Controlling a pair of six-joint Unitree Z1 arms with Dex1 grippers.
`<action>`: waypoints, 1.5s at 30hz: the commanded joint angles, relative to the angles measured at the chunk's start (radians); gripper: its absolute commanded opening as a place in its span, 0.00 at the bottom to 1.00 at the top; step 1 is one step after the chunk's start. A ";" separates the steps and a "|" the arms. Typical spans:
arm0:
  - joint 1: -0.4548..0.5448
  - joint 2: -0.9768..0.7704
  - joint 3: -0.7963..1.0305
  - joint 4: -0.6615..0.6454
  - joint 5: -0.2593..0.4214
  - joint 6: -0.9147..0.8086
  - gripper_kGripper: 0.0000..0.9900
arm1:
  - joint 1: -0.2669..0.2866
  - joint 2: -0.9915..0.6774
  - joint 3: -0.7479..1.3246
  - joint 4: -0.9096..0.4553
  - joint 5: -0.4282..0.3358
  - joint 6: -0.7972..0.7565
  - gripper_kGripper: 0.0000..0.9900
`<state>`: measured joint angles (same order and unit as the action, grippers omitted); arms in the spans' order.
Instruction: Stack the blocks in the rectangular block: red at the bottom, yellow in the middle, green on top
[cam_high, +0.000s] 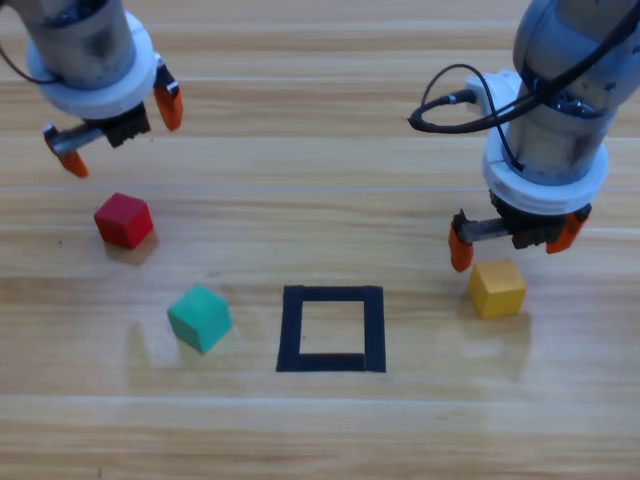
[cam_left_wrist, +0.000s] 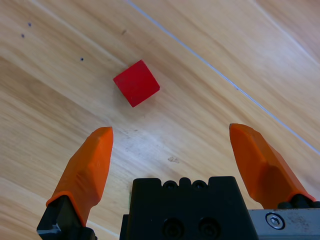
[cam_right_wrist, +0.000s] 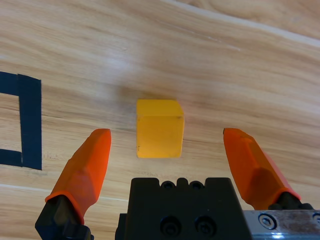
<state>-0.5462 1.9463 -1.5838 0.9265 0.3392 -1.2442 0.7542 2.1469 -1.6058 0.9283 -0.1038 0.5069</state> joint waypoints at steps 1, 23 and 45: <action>0.097 0.105 -0.019 0.017 -0.077 -0.080 1.00 | -0.029 0.050 0.053 0.003 0.021 0.031 1.00; 0.221 0.240 -0.042 0.034 -0.223 -0.224 0.98 | -0.049 0.102 0.122 -0.115 0.096 0.021 0.95; 0.192 0.378 -0.124 0.031 -0.200 -0.248 0.91 | -0.095 0.018 0.234 -0.209 0.167 -0.021 0.19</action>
<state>-0.3388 2.2633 -1.7082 0.9534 0.1251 -1.4948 0.6862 2.1763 -1.4417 0.7393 0.0450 0.4830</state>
